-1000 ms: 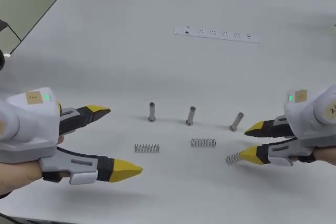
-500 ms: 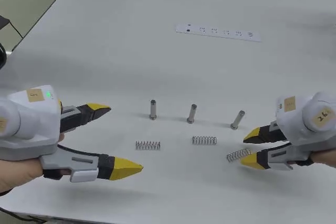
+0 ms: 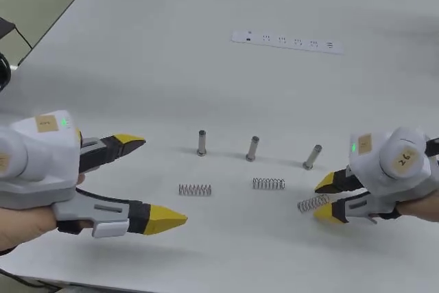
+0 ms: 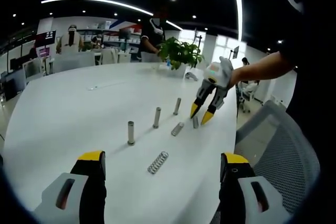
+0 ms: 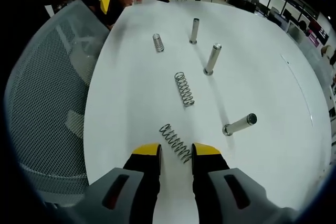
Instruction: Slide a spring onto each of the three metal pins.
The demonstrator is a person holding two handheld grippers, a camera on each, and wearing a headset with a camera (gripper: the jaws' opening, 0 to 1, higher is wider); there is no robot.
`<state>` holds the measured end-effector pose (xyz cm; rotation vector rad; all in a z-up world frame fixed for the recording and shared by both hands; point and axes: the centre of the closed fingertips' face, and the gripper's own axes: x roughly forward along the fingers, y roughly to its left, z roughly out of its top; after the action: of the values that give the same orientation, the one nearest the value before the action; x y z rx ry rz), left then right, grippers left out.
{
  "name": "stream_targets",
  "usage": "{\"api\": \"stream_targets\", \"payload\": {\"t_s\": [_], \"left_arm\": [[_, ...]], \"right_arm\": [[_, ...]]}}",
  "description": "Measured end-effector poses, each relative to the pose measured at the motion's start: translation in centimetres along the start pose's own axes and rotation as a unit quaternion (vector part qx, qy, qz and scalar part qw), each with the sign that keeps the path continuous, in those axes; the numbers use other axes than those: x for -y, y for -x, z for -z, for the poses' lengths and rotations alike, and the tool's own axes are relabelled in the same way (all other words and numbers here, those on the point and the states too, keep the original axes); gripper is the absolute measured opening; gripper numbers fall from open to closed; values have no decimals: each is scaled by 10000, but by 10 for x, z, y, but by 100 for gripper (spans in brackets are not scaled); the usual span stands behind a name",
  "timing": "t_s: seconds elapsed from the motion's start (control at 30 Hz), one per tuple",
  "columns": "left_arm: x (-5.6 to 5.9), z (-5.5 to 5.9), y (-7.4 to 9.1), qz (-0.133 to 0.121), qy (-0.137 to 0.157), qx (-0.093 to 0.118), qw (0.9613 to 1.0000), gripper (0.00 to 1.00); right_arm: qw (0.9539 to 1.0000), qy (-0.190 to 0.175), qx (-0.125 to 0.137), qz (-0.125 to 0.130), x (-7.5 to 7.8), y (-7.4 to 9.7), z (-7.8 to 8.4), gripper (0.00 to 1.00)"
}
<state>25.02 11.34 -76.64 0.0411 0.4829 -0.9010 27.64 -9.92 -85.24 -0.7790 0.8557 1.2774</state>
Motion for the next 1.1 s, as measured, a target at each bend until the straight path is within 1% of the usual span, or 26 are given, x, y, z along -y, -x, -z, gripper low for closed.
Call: {"api": "stream_targets", "payload": {"t_s": [0.3, 0.37, 0.53, 0.6, 0.83, 1.0, 1.1], "left_arm": [[-1, 0, 0, 8, -5, -18, 10000, 87], [-1, 1, 0, 15, -5, -25, 10000, 87], [0, 1, 0, 29, -1, -37, 10000, 87], [0, 2, 0, 35, -5, -46, 10000, 87], [0, 0, 0, 44, -22, -34, 10000, 87], [2, -2, -2, 77, -53, -17, 10000, 87], [3, -2, -2, 86, -63, -26, 9999, 87]], "right_arm": [[10000, 0, -73, 30, 1, -1, 4, 18], [9999, 57, -98, 25, 1, -1, 5, 15], [9998, 132, -122, -10, -1, -3, 4, 12], [9996, 193, -182, -49, -3, -3, 5, 10], [9996, 202, -196, -55, -3, -4, 5, 9], [9993, 267, -243, -28, -2, -3, 4, 9], [9996, 206, -208, -30, -2, -2, 3, 9]]}}
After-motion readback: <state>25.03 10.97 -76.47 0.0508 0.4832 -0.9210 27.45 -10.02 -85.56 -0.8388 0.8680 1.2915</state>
